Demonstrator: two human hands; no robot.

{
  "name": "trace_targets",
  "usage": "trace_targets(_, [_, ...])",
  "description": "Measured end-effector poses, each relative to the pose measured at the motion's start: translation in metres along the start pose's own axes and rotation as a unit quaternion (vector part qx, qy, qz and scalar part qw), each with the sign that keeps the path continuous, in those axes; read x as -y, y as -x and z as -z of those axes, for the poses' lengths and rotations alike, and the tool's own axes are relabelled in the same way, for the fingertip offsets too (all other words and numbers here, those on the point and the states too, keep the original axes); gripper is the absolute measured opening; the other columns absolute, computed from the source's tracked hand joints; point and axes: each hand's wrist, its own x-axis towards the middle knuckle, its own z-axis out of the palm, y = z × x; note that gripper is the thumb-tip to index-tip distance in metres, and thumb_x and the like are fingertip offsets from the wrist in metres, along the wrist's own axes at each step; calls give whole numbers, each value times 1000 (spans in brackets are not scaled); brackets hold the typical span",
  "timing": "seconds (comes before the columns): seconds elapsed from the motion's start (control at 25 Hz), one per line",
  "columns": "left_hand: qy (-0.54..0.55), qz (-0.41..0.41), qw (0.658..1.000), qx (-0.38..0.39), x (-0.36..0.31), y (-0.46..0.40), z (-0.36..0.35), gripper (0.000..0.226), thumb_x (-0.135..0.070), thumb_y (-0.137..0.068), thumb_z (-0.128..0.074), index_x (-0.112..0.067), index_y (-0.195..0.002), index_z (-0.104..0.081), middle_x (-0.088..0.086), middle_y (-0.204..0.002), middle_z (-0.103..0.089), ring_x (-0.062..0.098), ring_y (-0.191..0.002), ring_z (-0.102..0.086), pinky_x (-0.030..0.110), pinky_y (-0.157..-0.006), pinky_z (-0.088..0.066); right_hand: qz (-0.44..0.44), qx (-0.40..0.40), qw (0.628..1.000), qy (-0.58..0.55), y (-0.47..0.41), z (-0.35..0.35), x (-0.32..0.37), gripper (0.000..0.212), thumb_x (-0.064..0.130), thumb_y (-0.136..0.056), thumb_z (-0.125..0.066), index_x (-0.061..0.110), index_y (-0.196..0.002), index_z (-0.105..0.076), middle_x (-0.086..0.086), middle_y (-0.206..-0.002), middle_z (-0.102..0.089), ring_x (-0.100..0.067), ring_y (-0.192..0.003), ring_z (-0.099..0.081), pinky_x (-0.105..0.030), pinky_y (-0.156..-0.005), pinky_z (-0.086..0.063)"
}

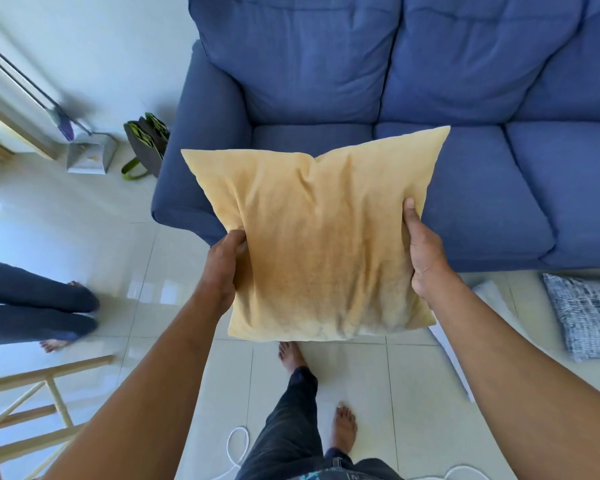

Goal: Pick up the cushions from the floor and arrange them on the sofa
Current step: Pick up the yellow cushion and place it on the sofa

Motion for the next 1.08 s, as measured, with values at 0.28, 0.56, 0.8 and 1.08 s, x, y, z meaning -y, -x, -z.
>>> trace_targets(0.28, [1, -1, 1000, 28, -74, -88, 7, 50, -38, -78, -60, -12, -117, -74, 3, -110, -79, 23, -108, -68, 41, -92, -51, 13, 15, 1000, -22, -71, -58, 61, 88, 88, -57, -74, 25, -119, -77, 5, -118, -81, -18, -116, -73, -49, -109, -53])
trace_targets(0.56, [-1, -40, 998, 56, -144, -152, -11, 38, -34, -78, -58, -21, -112, -71, -8, -94, -79, 18, -98, -67, 37, -78, -51, 22, 46, 997, -56, -132, -79, 107, 89, 82, -56, -81, 22, -121, -76, 1, -121, -80, -20, -118, -73, -50, -111, -51])
trace_targets(0.8, [-21, -61, 994, 88, -187, -220, -43, 44, -25, -79, -56, -22, -121, -71, -15, -96, -81, 14, -103, -69, 34, -83, -52, 27, 56, 995, -74, -205, -94, 148, 88, 79, -56, -83, 21, -121, -75, 2, -119, -80, -20, -118, -73, -51, -112, -50])
trace_targets(1.08, [-35, -47, 997, 52, -253, -330, -95, 35, -20, -81, -59, -26, -112, -73, 1, -113, -76, 23, -112, -66, 44, -100, -51, 10, 80, 992, -94, -326, -116, 209, 80, 71, -67, -80, 21, -128, -73, 3, -125, -78, -19, -122, -71, -50, -114, -48])
